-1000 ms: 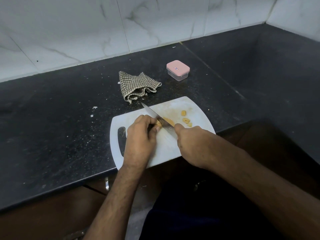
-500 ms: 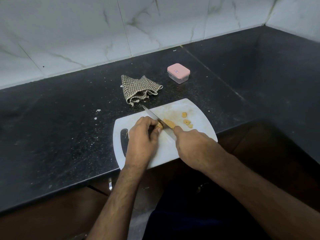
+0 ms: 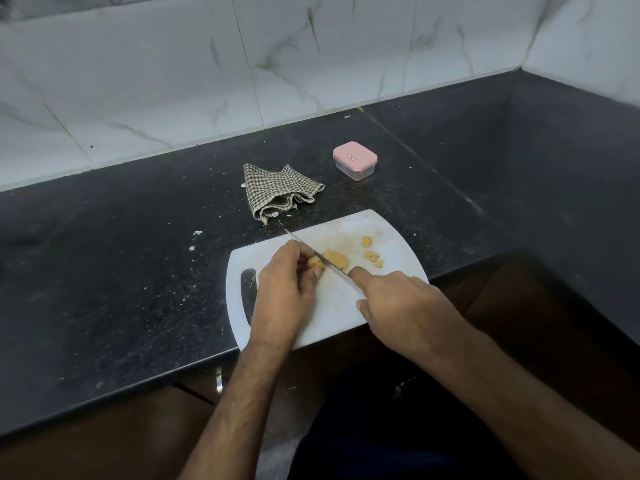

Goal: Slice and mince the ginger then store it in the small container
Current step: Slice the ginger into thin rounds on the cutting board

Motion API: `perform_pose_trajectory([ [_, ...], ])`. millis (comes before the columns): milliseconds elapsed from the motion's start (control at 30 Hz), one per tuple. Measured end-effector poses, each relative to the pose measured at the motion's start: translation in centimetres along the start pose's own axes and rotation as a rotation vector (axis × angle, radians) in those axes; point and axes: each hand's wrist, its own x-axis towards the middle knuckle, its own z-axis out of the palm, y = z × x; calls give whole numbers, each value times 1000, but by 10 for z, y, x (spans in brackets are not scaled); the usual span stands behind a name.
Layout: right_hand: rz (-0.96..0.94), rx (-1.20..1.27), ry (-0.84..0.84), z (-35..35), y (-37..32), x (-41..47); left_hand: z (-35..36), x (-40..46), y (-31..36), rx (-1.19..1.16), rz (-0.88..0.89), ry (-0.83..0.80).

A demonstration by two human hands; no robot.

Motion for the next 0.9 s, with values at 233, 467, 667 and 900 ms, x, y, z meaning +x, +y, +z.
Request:
perform_pose_trajectory([
  [233, -4, 16, 35, 0, 3, -1, 2, -2, 3, 172, 169, -75],
  [467, 7, 21, 30, -3, 10, -2, 5, 0, -1, 198, 179, -123],
  [667, 5, 196, -30, -11, 13, -5, 3, -2, 4, 95, 109, -92],
  [900, 63, 204, 13, -15, 17, -3, 4, -3, 1, 88, 88, -66],
])
